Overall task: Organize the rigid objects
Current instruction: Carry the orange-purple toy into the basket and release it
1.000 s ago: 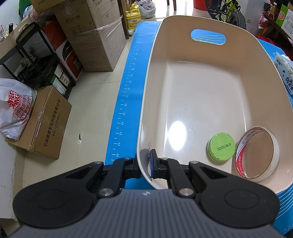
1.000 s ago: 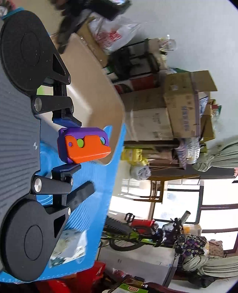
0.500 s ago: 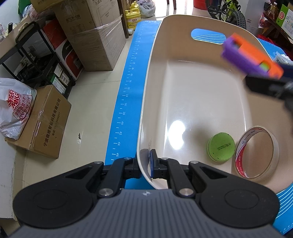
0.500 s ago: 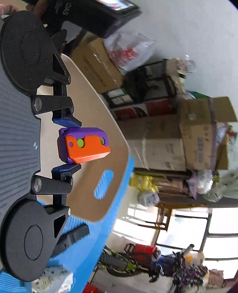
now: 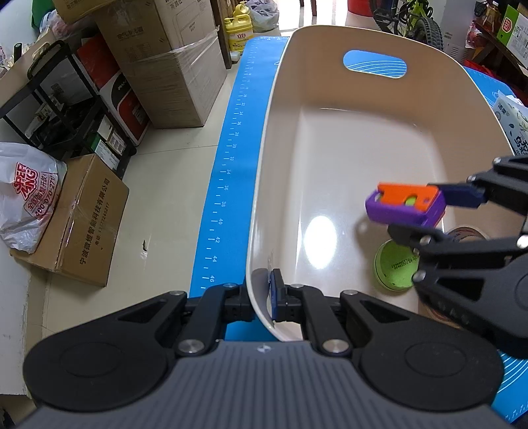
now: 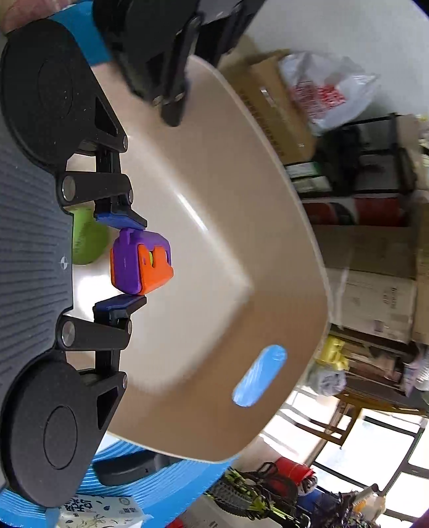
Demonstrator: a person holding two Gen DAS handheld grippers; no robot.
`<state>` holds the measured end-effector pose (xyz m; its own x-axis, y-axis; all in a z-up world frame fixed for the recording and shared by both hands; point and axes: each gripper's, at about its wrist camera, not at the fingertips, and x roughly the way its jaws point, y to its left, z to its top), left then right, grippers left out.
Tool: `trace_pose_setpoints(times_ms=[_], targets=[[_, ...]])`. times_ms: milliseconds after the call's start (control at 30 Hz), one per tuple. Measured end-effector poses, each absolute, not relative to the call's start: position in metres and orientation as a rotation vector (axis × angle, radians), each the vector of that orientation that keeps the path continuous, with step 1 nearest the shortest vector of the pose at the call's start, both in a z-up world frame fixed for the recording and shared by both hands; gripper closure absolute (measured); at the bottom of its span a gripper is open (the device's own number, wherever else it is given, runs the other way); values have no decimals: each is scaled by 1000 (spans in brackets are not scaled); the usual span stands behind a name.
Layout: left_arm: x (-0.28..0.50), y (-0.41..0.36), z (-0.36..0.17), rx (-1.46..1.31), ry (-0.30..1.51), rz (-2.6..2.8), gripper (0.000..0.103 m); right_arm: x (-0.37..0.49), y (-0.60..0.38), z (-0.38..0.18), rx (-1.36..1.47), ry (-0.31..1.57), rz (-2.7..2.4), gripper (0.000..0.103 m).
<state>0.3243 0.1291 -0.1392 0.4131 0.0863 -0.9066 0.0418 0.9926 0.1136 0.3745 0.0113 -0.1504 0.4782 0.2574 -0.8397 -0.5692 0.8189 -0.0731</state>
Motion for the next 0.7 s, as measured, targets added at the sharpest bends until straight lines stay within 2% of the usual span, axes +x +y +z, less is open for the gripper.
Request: trace_pose_setpoints(times_ms=[167,267,300,367,500,567,700], targets=[[325,129,-139,125,1145,28,93,376,14,-162,-401,1014,528,56],[325,130,-139,123,1145,29,93,374,14,-162,-405,1004,527,52],[325,129,-139,125,1145,29,93,374,13,-161,-403,1002,525,47],[325,129,-139,125,1145,30,93,374,12,-159,-399,997,517,29],[325,129,-139,125,1145,29,93,369,6,-147,-367,957,534,26],[325,129,-139,125,1145,29,93,367,0,-139,-346,936,530,14],[325,129,-139,124,1145,29,93,359,-18,-118,-292,879,541,9]])
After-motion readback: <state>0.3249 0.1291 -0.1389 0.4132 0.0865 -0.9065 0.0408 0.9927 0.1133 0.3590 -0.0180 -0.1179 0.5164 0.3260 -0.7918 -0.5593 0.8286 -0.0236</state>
